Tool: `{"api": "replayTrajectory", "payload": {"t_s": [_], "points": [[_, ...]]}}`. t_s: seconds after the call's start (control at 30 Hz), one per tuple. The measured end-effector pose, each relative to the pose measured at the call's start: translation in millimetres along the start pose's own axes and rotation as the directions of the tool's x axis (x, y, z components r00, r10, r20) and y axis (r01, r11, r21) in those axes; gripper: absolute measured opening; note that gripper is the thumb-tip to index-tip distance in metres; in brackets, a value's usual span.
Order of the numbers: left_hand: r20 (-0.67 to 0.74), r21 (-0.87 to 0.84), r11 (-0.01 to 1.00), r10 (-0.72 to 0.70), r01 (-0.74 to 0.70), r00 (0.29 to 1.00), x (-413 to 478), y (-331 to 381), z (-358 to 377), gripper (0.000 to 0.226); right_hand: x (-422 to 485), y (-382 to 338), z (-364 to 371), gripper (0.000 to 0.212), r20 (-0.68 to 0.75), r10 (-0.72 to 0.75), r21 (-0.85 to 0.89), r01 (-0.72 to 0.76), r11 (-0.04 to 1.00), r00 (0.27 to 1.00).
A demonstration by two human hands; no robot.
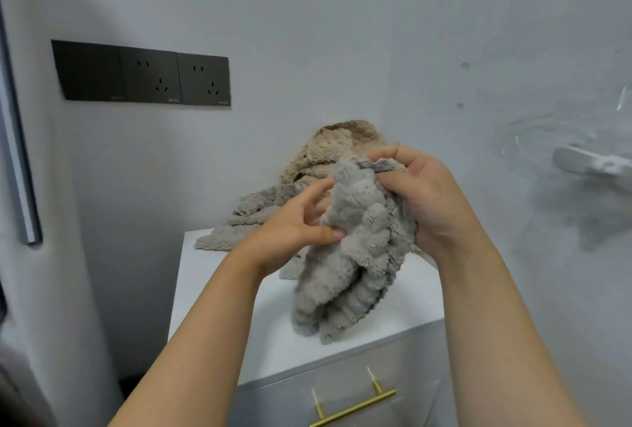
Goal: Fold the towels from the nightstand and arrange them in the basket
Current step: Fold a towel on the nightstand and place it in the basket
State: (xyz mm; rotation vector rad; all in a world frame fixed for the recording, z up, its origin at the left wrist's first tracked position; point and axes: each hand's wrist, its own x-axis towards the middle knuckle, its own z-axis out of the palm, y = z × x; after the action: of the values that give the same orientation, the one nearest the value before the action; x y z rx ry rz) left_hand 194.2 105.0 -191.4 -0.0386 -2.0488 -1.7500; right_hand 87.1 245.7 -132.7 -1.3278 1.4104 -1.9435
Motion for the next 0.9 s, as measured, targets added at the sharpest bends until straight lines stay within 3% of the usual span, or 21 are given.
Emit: {"api": "replayTrajectory", "payload": {"t_s": [0.07, 0.13, 0.23, 0.3, 0.37, 0.5, 0.57, 0.67, 0.73, 0.8, 0.9], "points": [[-0.142, 0.057, 0.998, 0.003, 0.005, 0.990, 2.7, 1.4, 4.1, 0.045, 0.7, -0.8, -3.0, 0.035, -0.127, -0.113, -0.317, 0.067, 0.946, 0.985], [-0.319, 0.186, 0.982, 0.019, 0.043, 0.948, 6.6, -0.8, 4.8, 0.022, 1.3, 2.7, -5.1, 0.034, -0.262, -0.267, -0.605, 0.058, 0.794, 0.928], [-0.495, 0.312, 0.949, 0.127, 0.040, 0.860, 10.2, -5.5, 4.0, 0.030, 1.9, 16.5, -8.7, 0.017, -0.338, -0.396, -0.771, -0.010, 0.637, 0.854], [-0.487, 0.360, 0.933, 0.183, 0.006, 0.854, 10.9, -8.2, 3.7, 0.034, 5.2, 26.4, -12.8, 0.009, -0.360, -0.447, -0.839, -0.075, 0.539, 0.818], [-0.414, 0.398, 0.917, 0.149, 0.031, 0.898, 9.5, -8.7, 4.4, 0.035, 7.2, 33.5, -14.8, 0.015, -0.362, -0.430, -0.877, -0.146, 0.458, 0.827], [-0.304, 0.435, 0.883, -0.041, 0.177, 0.952, 6.1, -10.2, -1.4, 0.031, 7.3, 41.1, -20.5, 0.019, -0.467, -0.376, -0.843, -0.275, 0.462, 0.801], [-0.314, 0.338, 0.920, -0.090, 0.200, 0.945, 4.2, -10.7, -5.6, 0.036, 7.5, 44.2, -22.8, 0.017, -0.509, -0.392, -0.816, -0.285, 0.503, 0.766], [-0.344, 0.099, 0.964, -0.198, 0.245, 0.918, 3.3, -7.2, -11.1, 0.025, 6.1, 46.4, -26.1, 0.014, -0.537, -0.373, -0.788, -0.291, 0.543, 0.757], [-0.420, 0.276, 0.896, -0.213, 0.347, 0.882, 10.1, -0.3, -17.5, 0.016, 7.7, 43.2, -31.1, 0.018, -0.507, -0.336, -0.799, -0.286, 0.529, 0.794], [-0.440, 0.476, 0.765, -0.221, 0.435, 0.871, 20.4, 10.3, -27.9, 0.027, 16.3, 35.7, -39.1, 0.029, -0.487, -0.265, -0.806, -0.310, 0.504, 0.833], [-0.294, 0.653, 0.569, -0.418, 0.500, 0.860, 31.7, 36.6, -42.5, 0.040, 37.6, 14.8, -59.0, 0.034, -0.487, -0.172, -0.794, -0.352, 0.495, 0.856]]}}
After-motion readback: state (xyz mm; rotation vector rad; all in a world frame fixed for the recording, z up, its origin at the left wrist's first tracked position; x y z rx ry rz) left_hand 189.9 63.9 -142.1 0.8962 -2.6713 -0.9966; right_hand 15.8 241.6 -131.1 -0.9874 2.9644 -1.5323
